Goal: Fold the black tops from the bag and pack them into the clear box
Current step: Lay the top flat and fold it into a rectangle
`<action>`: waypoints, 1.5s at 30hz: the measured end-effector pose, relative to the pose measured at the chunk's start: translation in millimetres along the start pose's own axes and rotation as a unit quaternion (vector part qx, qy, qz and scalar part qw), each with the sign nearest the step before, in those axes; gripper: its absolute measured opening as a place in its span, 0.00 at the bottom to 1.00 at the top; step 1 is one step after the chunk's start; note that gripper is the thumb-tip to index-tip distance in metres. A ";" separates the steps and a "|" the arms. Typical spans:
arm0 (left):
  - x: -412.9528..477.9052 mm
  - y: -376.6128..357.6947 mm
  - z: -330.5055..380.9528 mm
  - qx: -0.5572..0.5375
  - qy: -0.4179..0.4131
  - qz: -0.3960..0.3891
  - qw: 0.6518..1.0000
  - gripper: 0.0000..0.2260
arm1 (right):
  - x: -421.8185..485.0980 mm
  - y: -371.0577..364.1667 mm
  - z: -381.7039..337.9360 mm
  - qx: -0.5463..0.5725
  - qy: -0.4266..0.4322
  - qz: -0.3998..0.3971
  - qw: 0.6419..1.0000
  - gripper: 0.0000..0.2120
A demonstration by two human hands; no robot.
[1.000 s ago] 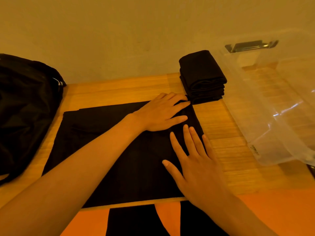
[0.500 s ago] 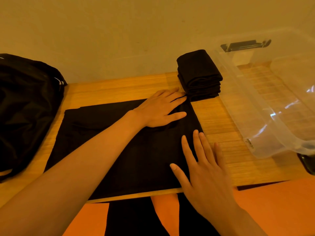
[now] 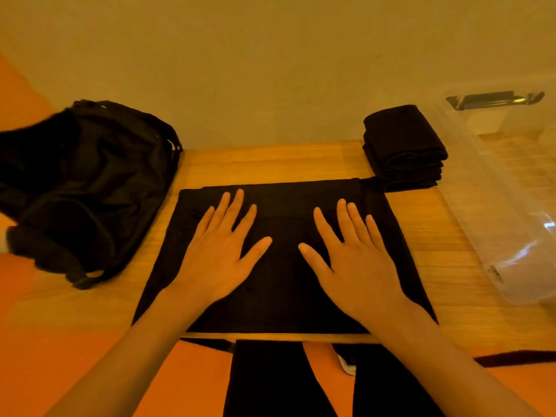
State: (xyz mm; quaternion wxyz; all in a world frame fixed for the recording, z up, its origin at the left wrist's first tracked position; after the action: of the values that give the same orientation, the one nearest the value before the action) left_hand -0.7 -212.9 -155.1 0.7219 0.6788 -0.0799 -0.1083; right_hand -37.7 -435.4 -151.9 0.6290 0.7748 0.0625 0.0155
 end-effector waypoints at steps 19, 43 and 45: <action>-95.8 -23.3 -66.3 -0.002 0.093 0.055 0.994 0.38 | 154.7 -48.2 -189.3 -0.048 0.212 -0.089 0.972 0.28; -91.1 26.6 -59.5 -0.026 0.002 0.035 0.999 0.45 | 27.3 -9.0 11.7 -0.082 -0.025 -0.036 0.996 0.39; -57.8 29.4 -52.0 -0.003 -0.015 0.028 0.999 0.42 | 26.2 -14.4 7.7 -0.090 0.014 -0.053 0.994 0.37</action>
State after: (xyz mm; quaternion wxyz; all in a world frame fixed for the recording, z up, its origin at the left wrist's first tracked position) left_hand -41.3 -145.9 -127.4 0.7255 0.6723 -0.1094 -0.0986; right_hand -12.0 -437.0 -169.0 0.6949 0.7105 0.1107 -0.0017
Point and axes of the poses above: each hand's wrist, its own x-axis towards the middle knuckle, its own y-axis out of the back of the hand, z = x × y, the point moved 2 cm from there along x, towards the middle knuckle
